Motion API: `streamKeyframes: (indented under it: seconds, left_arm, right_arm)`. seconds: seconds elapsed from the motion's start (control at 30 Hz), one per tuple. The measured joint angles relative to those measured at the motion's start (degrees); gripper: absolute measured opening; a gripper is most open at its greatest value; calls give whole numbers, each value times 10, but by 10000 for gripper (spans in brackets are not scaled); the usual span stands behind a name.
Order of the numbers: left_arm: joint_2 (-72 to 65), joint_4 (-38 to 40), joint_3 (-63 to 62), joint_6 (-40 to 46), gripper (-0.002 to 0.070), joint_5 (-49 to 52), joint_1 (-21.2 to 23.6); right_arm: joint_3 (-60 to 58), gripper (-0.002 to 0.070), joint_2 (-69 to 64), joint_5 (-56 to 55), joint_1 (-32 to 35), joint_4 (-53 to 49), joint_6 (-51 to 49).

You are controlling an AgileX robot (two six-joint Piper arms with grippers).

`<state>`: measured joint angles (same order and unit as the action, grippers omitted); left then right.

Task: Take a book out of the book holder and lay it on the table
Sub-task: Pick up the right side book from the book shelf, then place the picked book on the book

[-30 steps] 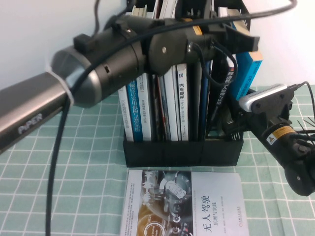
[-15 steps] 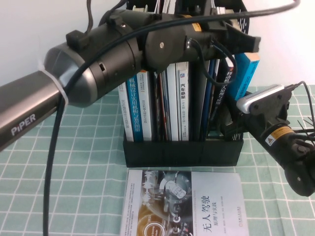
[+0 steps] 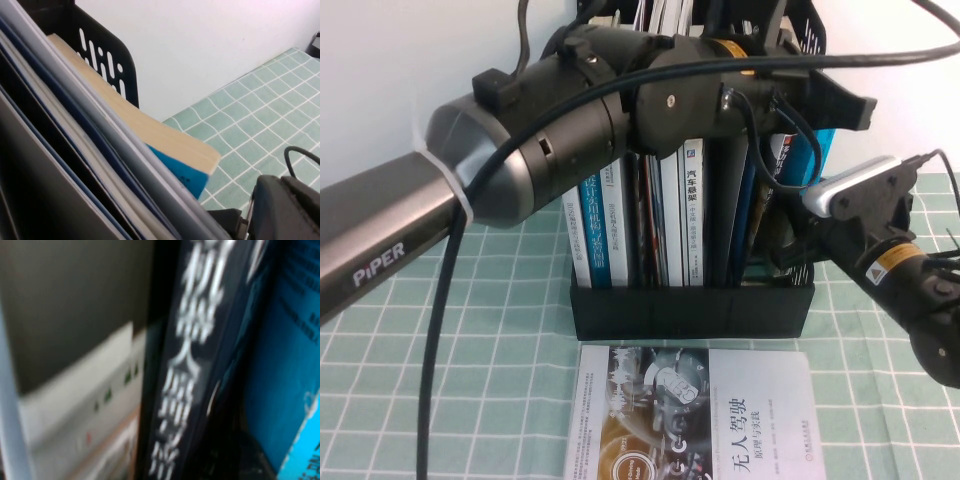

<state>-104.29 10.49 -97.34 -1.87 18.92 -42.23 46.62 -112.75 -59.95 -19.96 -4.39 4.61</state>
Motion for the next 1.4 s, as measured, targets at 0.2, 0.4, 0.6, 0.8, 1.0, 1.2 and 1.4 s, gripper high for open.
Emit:
streamKeyframes:
  seconds: [0.2, 0.4, 0.6, 0.8, 1.0, 1.2, 1.4]
  left_arm:
    - [0, -16, -1, 0, -3, 1, 0]
    - [5, -22, -1, 0, -3, 3, 0]
    - [60, -23, 4, -1, -3, 34, 0]
    - [164, -24, 4, 19, -3, 64, 0]
    - [265, -30, 4, 27, -3, 175, 0]
    - [339, -49, 4, 30, -3, 294, 0]
    - [369, -68, 15, 30, -3, 341, 0]
  right_arm:
    - [-3, 228, 53, 10, -7, 4, 42]
    - [-3, 225, 102, 8, -8, 10, 66]
    - [-4, 202, 172, 7, -8, 26, 72]
    - [-4, 202, 279, 8, -8, 36, 80]
    - [-5, 202, 411, 95, -6, -8, 84]
    - [-5, 201, 517, 227, -6, -211, 13]
    - [-5, 201, 546, 257, -6, -486, -187]
